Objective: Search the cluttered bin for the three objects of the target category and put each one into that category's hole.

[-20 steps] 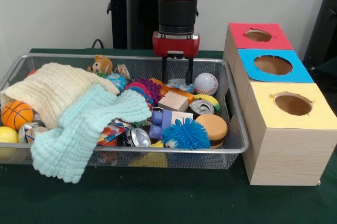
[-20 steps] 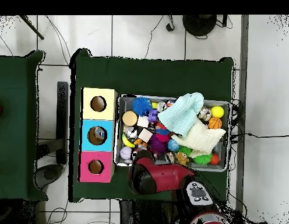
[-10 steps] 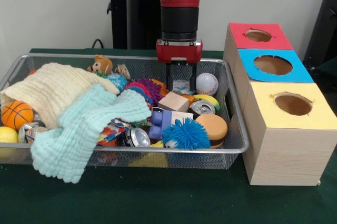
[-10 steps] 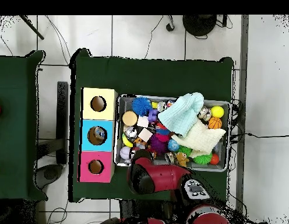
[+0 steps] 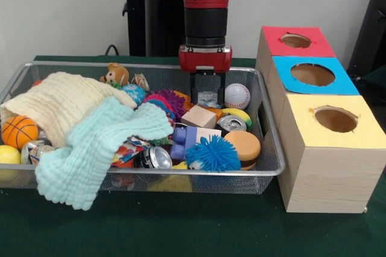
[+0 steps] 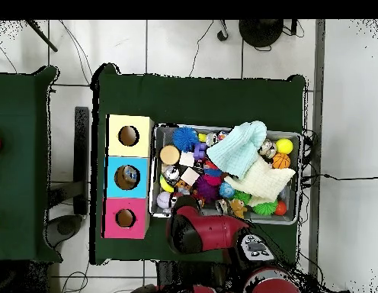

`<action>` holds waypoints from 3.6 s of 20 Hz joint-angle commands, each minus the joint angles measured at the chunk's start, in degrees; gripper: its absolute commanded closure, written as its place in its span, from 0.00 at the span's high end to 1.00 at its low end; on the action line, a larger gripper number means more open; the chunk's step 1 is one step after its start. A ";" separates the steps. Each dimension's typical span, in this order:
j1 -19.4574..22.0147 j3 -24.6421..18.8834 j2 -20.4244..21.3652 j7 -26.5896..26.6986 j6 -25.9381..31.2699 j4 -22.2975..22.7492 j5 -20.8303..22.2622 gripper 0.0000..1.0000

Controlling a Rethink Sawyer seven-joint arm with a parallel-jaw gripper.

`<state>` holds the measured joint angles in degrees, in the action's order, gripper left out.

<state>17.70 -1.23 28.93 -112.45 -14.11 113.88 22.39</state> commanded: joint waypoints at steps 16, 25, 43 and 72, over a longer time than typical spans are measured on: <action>-4.06 0.11 -5.52 -10.15 -3.29 -5.69 -7.70 1.00; -7.50 1.91 -5.31 -10.49 -3.89 -4.73 -13.02 1.00; -11.25 3.86 -4.38 -10.54 -2.21 -4.74 -18.12 1.00; -18.62 8.63 -7.03 -12.63 -4.98 -0.49 -27.27 1.00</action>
<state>-0.48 8.61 24.60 -112.45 -16.22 113.59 -0.98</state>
